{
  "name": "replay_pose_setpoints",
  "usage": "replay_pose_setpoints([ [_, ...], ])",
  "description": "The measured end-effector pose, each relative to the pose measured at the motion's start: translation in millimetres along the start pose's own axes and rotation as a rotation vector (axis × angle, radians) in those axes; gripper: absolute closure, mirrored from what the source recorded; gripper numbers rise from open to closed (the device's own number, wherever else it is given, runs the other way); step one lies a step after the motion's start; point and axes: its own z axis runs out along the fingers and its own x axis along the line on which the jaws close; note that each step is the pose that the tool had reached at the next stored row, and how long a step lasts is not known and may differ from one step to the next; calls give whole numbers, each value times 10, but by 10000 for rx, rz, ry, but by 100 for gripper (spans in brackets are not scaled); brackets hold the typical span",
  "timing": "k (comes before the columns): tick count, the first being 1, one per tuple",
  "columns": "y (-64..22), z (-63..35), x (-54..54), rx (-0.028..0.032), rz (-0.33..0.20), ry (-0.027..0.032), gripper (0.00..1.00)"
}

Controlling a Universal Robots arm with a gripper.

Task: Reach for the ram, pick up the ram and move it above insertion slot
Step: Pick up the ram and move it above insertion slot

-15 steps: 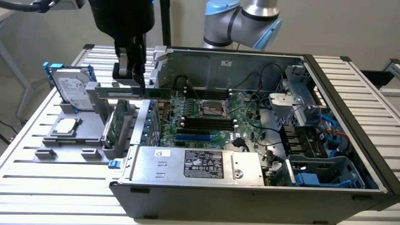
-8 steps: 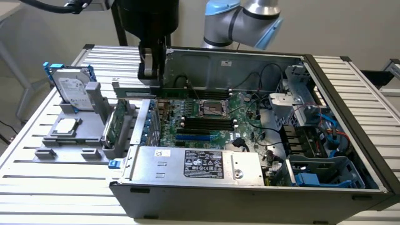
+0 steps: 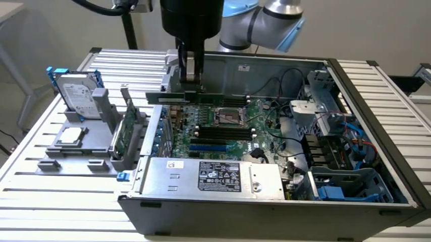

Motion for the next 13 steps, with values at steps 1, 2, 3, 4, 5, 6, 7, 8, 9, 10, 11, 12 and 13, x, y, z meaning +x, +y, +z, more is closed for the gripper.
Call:
replay_pose_setpoints([
  [1, -37, 6, -20, 0, 0, 0, 87],
  [2, -71, 11, -44, -1, 0, 0, 87],
  [3, -102, 18, -70, 0, 0, 1, 87],
  [4, -132, 24, -98, 0, 0, 0, 87],
  [5, -161, 30, -126, 0, 0, 1, 87],
  [6, -190, 36, -154, 0, 0, 1, 87],
  [7, -222, 43, -185, 0, -1, 1, 87],
  [8, -251, 50, -213, 0, 0, 0, 87],
  [9, -279, 55, -242, -1, 0, 1, 87],
  [10, -308, 62, -271, 0, 0, 0, 87],
  [11, -336, 68, -300, 0, 0, 0, 87],
  [12, -363, 74, -329, 0, 0, 1, 87],
  [13, -391, 81, -360, 0, 0, 0, 87],
])
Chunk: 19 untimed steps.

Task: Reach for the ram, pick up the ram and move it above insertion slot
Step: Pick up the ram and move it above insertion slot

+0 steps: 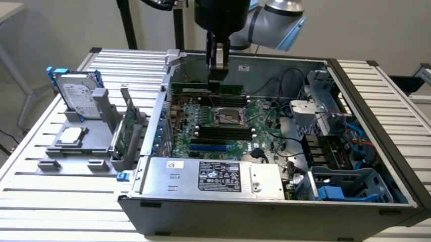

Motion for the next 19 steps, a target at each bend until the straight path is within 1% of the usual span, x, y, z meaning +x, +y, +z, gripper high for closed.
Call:
replay_pose_setpoints([
  [11, -278, 72, -332, 0, 0, 3, 87],
  [15, -341, 93, -372, 4, 91, 0, 87],
  [19, -375, 114, -390, 16, 318, -7, 87],
])
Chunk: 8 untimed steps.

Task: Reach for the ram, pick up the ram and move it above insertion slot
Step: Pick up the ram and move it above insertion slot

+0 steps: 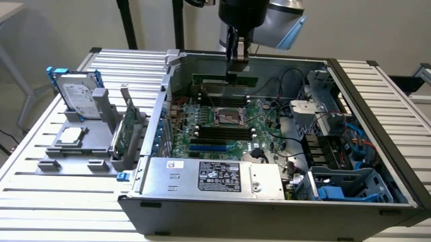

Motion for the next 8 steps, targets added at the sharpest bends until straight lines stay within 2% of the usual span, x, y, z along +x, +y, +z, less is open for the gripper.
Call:
replay_pose_setpoints([
  [8, -19, 27, -107, 8, 153, -3, 87],
])
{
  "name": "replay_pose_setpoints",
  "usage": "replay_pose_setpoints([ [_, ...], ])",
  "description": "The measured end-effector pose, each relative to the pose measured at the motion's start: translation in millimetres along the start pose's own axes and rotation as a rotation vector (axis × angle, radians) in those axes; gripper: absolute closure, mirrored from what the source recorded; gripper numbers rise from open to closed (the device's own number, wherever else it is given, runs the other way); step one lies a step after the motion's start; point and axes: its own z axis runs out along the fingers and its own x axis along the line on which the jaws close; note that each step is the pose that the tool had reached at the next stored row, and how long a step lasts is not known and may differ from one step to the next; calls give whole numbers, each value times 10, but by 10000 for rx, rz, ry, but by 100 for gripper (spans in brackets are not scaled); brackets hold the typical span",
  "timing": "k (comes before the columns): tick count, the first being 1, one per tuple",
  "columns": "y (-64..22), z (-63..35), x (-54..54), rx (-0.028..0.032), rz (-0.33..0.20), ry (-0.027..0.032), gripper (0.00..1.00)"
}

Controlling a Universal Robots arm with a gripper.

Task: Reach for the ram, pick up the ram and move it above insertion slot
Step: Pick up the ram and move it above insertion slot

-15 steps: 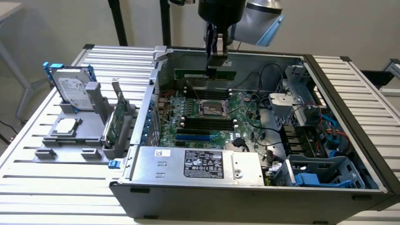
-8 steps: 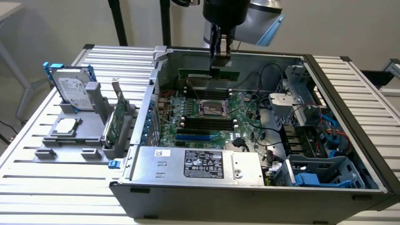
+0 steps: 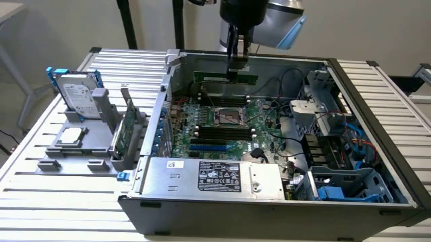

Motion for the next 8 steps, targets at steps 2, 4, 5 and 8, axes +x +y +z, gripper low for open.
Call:
replay_pose_setpoints([
  [2, 0, 0, 0, 0, -1, -1, 87],
  [4, 0, 0, 0, 0, -1, -2, 87],
  [5, 0, 0, 0, 0, -1, -2, 87],
  [8, 0, 0, 0, 0, 0, -1, 87],
])
